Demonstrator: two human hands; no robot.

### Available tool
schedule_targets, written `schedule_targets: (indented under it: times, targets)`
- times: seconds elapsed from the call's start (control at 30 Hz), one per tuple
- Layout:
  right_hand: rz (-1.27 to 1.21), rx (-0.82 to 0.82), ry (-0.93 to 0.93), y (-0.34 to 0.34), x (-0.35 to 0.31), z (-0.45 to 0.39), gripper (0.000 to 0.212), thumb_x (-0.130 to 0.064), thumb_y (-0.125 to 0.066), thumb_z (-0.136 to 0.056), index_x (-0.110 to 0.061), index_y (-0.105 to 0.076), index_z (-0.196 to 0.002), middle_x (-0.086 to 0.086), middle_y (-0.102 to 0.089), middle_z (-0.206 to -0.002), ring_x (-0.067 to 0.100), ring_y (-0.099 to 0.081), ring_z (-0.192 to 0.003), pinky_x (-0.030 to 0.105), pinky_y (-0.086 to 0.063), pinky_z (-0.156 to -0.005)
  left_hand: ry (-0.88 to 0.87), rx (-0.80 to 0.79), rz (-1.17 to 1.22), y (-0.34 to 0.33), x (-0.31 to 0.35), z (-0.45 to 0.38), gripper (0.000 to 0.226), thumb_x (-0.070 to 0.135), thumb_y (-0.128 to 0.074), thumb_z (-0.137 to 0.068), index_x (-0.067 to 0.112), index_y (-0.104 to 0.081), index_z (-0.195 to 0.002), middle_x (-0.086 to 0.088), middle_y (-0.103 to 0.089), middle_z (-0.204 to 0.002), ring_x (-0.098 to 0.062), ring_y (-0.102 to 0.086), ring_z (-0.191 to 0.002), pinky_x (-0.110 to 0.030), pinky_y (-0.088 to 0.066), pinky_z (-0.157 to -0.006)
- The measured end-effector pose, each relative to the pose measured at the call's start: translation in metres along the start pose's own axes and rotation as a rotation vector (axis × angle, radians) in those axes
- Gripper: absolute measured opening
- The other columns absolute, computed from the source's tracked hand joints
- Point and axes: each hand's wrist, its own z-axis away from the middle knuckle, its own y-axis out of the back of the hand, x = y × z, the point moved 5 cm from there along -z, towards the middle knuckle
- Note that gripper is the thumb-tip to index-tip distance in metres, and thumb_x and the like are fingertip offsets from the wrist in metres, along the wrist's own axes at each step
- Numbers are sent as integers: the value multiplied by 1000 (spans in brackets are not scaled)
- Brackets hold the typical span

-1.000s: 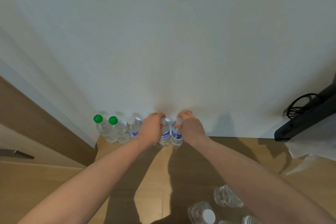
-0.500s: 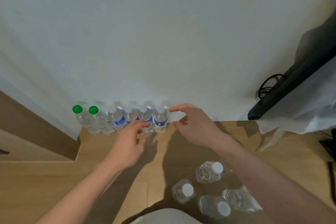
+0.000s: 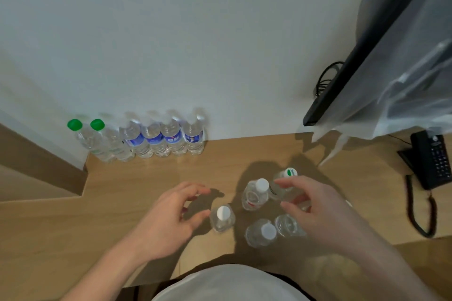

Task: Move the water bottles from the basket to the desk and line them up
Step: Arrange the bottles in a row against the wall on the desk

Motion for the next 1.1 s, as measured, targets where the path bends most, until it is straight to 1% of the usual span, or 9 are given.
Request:
schedule_targets:
  times: [0.2,0.33,0.4,0.47,0.6,0.7,0.87,1.0,1.1]
  targets:
    - [110,-198,10,-38,19,10,52,-52,-72,-93,-58,-50,-139,-35,-54,-129,-5,-61,-100,28,-57,-90,-26,-67,-119,-46,8,-15,45,31,-73,-95,36,-61,-138,26,-55,-140,1,-54,-126,-24,-46,-107]
    - [126,-275,29,-69,35,9,52,-50,-75,-89,-48,-57,-139,-31,-54,-130,-4,-58,-95,28,-53,-92,22,-80,-182,-72,3,-17,40,23,-70,-95,37,-63,-132,19,-64,-133,-10,-60,-118,-26,-45,-93]
    - [121,-270,28,-81,43,4,44,-46,-76,-90,-44,-63,-133,-28,-56,-126,-2,-60,-93,31,-55,-91,47,-40,-225,-78,2,-17,34,25,-68,-97,38,-62,-128,16,-69,-123,-13,-60,-102,-28,-39,-78]
    - [99,-240,20,-87,49,-1,36,-43,-76,-92,-42,-66,-127,-27,-57,-122,0,-61,-91,32,-56,-91,51,-9,-266,-81,2,-19,29,29,-67,-99,39,-61,-125,15,-71,-116,-17,-61,-94,-32,-37,-71]
    - [79,-174,38,-87,53,-12,29,-32,-67,-101,-39,-64,-129,-23,-56,-127,1,-56,-104,23,-48,-92,71,48,-307,-78,-5,-28,29,33,-66,-99,40,-58,-126,13,-72,-115,-21,-67,-98,-37,-50,-75]
    - [114,-152,55,-85,54,-18,26,-26,-60,-104,-38,-61,-127,-19,-57,-129,7,-56,-114,25,-45,-91,125,125,-283,-65,-13,-37,27,40,-68,-98,38,-59,-123,8,-75,-108,-20,-72,-98,-39,-57,-78]
    - [181,-210,83,-87,51,-12,28,-26,-68,-98,-37,-65,-123,-24,-56,-127,5,-56,-115,28,-49,-96,136,97,-315,-66,-13,-39,28,44,-69,-97,40,-56,-121,8,-75,-104,-18,-72,-93,-40,-59,-77]
    - [183,-258,79,-89,48,-3,32,-36,-72,-94,-40,-64,-125,-26,-58,-126,4,-59,-112,36,-53,-99,88,114,-347,-73,-4,-36,27,32,-65,-100,37,-58,-125,9,-71,-109,-19,-67,-97,-33,-47,-71]
    - [236,-193,38,-74,44,-8,39,-47,-69,-95,-44,-60,-133,-25,-59,-129,5,-63,-103,36,-55,-94,60,116,-321,-77,-3,-33,27,29,-61,-101,34,-57,-127,10,-67,-115,-15,-65,-95,-29,-41,-72]
